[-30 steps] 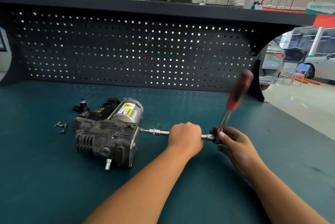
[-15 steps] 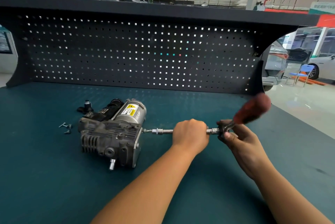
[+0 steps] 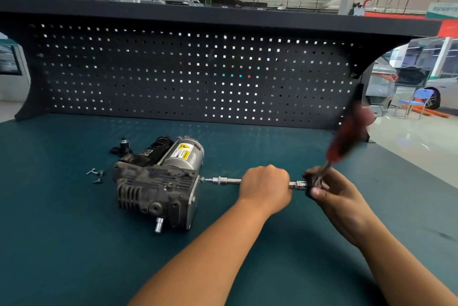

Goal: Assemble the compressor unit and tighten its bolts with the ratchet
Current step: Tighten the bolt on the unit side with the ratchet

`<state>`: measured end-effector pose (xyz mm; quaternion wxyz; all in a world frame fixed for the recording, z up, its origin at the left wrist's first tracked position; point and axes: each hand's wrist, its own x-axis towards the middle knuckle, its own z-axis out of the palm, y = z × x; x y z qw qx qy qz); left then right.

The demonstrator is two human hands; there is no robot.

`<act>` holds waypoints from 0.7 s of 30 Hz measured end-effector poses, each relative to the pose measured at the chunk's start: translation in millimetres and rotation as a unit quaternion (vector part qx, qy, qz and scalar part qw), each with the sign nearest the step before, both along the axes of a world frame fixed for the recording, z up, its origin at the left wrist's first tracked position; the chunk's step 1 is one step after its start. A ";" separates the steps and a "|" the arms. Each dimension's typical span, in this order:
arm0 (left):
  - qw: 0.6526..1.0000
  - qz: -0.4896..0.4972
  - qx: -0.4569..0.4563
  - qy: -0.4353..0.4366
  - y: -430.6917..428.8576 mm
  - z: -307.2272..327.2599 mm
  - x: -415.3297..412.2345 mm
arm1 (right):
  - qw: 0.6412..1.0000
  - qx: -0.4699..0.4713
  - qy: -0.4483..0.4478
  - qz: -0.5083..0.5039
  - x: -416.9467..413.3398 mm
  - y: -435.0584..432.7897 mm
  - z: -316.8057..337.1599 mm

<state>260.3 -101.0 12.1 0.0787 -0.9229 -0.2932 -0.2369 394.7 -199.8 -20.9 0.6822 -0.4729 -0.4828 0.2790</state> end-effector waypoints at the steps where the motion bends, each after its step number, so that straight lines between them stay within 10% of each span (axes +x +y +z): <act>1: 1.000 0.003 -0.007 0.001 1.1 1.0 -0.1 | 0.999 -0.011 -0.029 -0.019 2.1 -0.6 -2.1; 10: 0.999 -0.025 -0.011 -0.025 -4.9 -4.1 -6.2 | 0.983 -0.101 -0.062 -0.140 -12.4 8.3 1.3; 17: 1.000 -0.008 -0.014 -0.013 0.8 1.8 -1.6 | 0.999 0.009 0.031 -0.018 -7.6 -1.0 6.8; 21: 1.000 0.007 -0.025 -0.003 5.0 0.5 -0.4 | 0.991 -0.043 -0.070 -0.108 -11.4 -1.9 6.3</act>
